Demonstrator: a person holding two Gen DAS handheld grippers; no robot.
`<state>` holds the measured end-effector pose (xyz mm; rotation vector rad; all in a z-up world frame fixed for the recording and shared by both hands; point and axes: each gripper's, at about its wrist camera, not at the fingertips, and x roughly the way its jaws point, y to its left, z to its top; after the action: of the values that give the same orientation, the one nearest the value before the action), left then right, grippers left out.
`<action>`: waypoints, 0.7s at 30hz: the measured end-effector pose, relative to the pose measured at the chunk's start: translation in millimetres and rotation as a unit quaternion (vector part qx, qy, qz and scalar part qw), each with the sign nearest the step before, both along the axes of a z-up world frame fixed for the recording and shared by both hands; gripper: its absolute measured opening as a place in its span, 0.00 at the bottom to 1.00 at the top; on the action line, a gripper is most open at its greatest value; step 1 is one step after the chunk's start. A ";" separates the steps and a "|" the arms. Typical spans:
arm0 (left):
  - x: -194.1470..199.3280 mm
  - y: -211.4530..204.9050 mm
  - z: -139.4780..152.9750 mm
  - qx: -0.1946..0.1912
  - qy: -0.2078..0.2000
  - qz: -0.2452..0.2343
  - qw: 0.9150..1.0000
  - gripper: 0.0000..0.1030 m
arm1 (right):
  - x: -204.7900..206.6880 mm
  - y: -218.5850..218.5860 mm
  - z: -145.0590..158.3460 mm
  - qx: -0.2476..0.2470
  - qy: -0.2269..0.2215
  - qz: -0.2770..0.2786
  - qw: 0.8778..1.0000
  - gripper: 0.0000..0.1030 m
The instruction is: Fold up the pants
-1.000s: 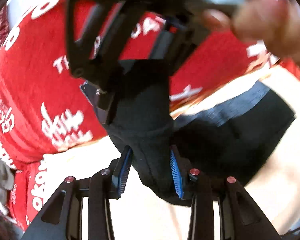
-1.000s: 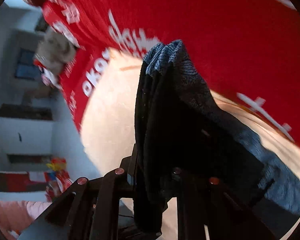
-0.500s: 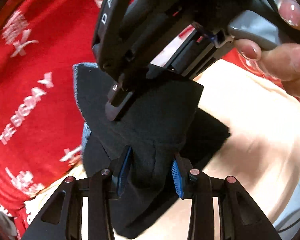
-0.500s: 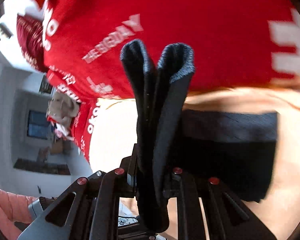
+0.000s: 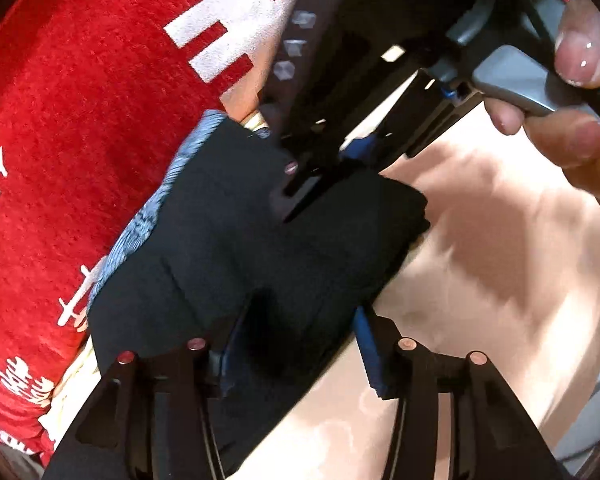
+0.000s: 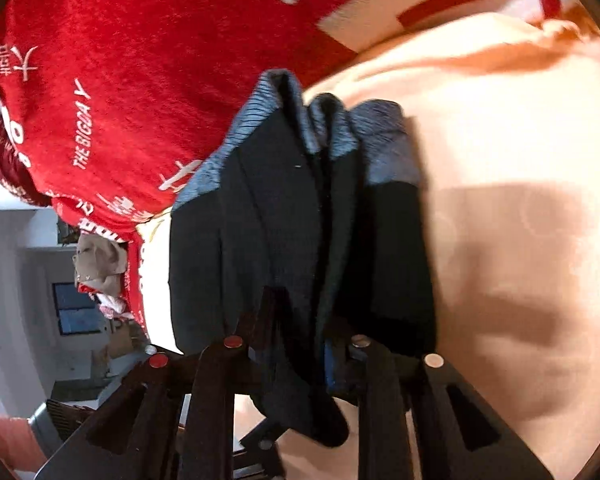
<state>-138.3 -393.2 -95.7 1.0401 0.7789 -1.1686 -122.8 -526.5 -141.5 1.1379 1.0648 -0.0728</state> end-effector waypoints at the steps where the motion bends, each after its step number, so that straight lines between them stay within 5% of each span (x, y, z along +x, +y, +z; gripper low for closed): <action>1: 3.1 6.4 5.2 0.001 0.004 -0.001 1.000 0.50 | -1.9 1.0 1.8 -0.006 0.006 -0.001 1.000 0.25; 5: 21.1 29.0 27.3 -0.006 0.026 0.025 0.999 0.52 | -5.1 14.7 17.8 -0.061 0.038 0.010 0.997 0.26; 6: 27.9 34.6 31.3 -0.005 0.037 0.038 0.999 0.69 | -6.6 17.1 21.5 -0.075 0.049 0.013 0.996 0.26; 8: 43.9 48.4 40.6 -0.011 0.054 0.077 0.996 0.82 | -15.1 19.2 25.8 -0.098 0.070 0.014 0.993 0.32; 17: 96.4 79.8 42.2 0.026 0.110 0.176 0.978 0.82 | -49.5 44.6 46.9 -0.157 0.140 -0.005 0.978 0.35; 21: 104.6 91.9 43.3 0.030 0.113 0.195 0.974 0.82 | -59.6 65.9 54.9 -0.142 0.147 -0.026 0.979 0.43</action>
<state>-33.7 -301.3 -52.4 0.7632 1.1487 -0.9352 -182.4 -460.6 -86.6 0.9123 1.2402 -0.4329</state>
